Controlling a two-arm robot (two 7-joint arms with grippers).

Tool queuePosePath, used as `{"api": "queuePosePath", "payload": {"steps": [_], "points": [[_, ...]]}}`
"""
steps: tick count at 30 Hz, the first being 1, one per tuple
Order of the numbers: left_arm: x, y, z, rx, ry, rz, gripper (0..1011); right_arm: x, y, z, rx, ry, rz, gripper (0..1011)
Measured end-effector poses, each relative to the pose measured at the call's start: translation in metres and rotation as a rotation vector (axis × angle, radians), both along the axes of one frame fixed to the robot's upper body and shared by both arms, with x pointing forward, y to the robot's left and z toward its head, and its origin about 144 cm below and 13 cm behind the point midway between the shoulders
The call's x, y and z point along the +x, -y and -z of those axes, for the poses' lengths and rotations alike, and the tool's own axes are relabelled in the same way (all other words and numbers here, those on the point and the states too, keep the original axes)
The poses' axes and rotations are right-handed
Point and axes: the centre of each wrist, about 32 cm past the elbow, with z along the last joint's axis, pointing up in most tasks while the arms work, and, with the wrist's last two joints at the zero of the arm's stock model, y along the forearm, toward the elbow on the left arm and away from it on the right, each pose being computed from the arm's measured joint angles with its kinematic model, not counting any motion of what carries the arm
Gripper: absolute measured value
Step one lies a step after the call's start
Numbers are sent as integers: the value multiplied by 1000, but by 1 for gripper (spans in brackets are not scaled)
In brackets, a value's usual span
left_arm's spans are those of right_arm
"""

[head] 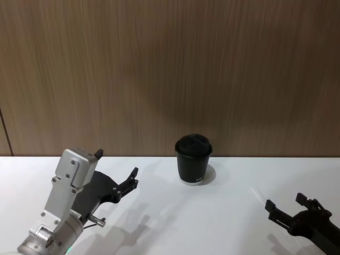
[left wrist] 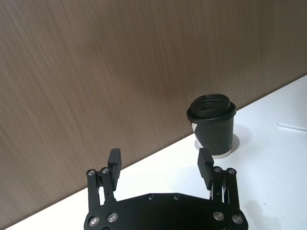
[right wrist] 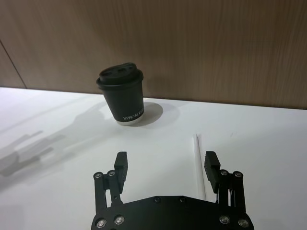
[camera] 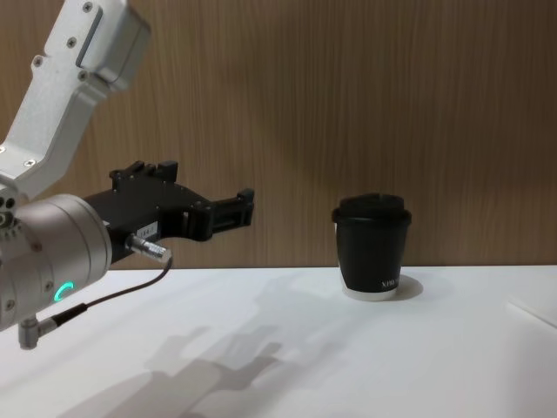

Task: Pick up the straw with one hand, pass it to the other hand, and insert it into the cup.

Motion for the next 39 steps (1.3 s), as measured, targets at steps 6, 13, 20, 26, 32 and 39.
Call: {"api": "queuePosePath", "payload": {"steps": [6,13,20,26,32,39], "points": [[0,0,0,0,0,0,1001,-3,7,2,-39,-1,-32,1001],[0,0,0,0,0,0,1002,-6,12,5,-59,-13,-46,1001],[0,0,0,0,0,0,1002,-8,14,8,-54,-41,-36,1001],[0,0,0,0,0,0,1002,-8,17,12,-48,-66,-15,1001],[0,0,0,0,0,0,1002,-8,19,16,-57,-81,-5,1001],[0,0,0,0,0,0,1002,-8,23,21,-111,-68,-27,1001]]}}
